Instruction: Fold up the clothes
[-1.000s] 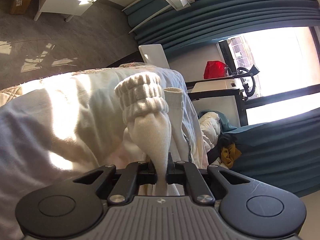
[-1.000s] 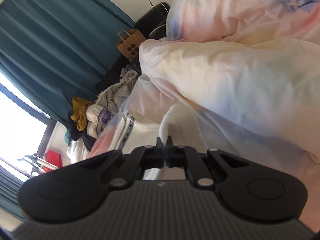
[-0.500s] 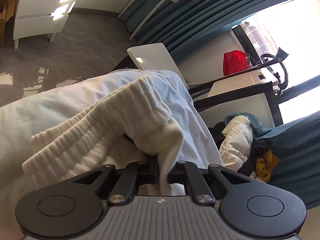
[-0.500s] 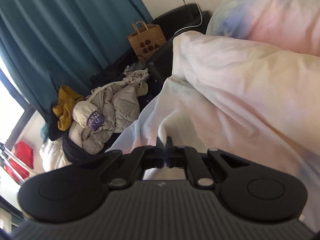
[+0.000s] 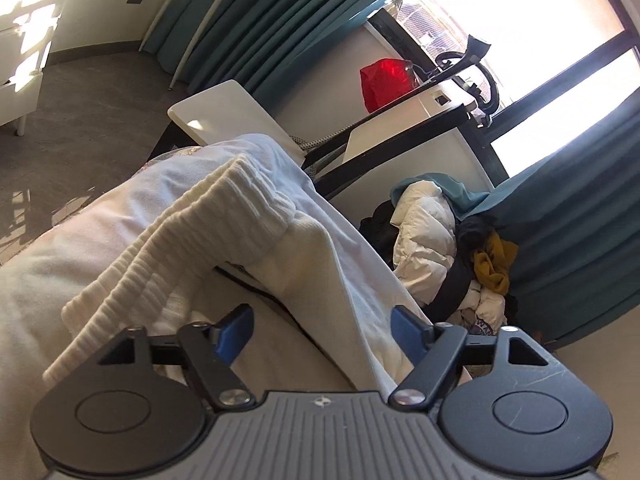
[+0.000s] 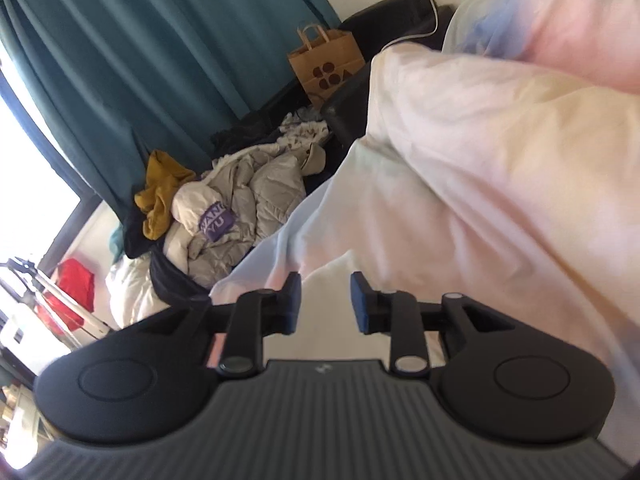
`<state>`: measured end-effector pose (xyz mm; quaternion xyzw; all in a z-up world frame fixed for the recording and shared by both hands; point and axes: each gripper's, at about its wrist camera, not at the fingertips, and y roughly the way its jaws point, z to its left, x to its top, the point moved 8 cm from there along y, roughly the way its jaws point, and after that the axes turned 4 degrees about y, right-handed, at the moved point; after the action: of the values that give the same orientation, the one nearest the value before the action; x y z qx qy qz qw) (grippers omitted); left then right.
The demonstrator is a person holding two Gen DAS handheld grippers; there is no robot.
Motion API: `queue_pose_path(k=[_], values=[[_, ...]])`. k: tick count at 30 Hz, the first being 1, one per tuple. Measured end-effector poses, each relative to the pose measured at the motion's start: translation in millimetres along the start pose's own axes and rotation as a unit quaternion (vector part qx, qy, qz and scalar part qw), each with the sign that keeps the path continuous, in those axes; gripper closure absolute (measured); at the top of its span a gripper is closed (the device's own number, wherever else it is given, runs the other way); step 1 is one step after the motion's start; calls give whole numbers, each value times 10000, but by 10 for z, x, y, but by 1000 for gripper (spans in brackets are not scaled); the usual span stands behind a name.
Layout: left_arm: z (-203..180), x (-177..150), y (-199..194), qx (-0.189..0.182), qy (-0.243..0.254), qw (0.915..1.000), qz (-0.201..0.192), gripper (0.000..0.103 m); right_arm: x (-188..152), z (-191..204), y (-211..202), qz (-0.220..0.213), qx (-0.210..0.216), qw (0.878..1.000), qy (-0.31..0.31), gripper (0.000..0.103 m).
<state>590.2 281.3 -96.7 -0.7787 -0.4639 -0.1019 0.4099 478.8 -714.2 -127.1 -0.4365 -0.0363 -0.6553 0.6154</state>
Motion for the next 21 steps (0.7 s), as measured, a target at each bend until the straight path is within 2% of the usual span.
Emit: queue_pose_path(k=[1, 2, 3, 5, 7, 10, 12, 14, 17, 19, 20, 21], values=[[-10, -39, -152, -42, 95, 9999, -62, 14, 48, -62, -165, -131, 10, 9999, 41, 61], [-19, -102, -319, -137, 153, 9997, -120, 14, 57, -136, -330, -256, 1, 9997, 59, 52], [-2, -182, -488, -234, 168, 9995, -141, 13, 50, -218, -467, -312, -35, 9995, 71, 42], [95, -362, -752, -232, 105, 9996, -145, 12, -41, -425, -731, -298, -127, 9993, 164, 32], [296, -581, -1004, 18, -161, 9997, -189, 12, -238, -650, -897, -105, -79, 9989, 457, 31], [562, -827, -1230, 153, -541, 9979, -314, 12, -668, -996, -994, 348, -17, 9925, 1175, 31], [801, -969, -1262, 257, -931, 9949, -284, 11, -952, -1122, -960, 691, 170, 9857, 1529, 31], [953, -1068, -1182, 306, -1102, 9933, -142, 14, -1162, -1132, -868, 945, 369, 9803, 1693, 31], [1044, -1077, -1034, 432, -941, 9944, -225, 16, -1308, -977, -654, 976, 690, 9792, 1641, 31], [1021, -1023, -897, 352, -862, 9951, -319, 16, -1312, -878, -485, 894, 846, 9797, 1585, 32], [990, -984, -811, 365, -756, 9959, -336, 21, -1315, -828, -401, 853, 924, 9798, 1557, 32], [959, -945, -724, 379, -649, 9965, -352, 31, -1317, -779, -317, 811, 1002, 9798, 1529, 33]])
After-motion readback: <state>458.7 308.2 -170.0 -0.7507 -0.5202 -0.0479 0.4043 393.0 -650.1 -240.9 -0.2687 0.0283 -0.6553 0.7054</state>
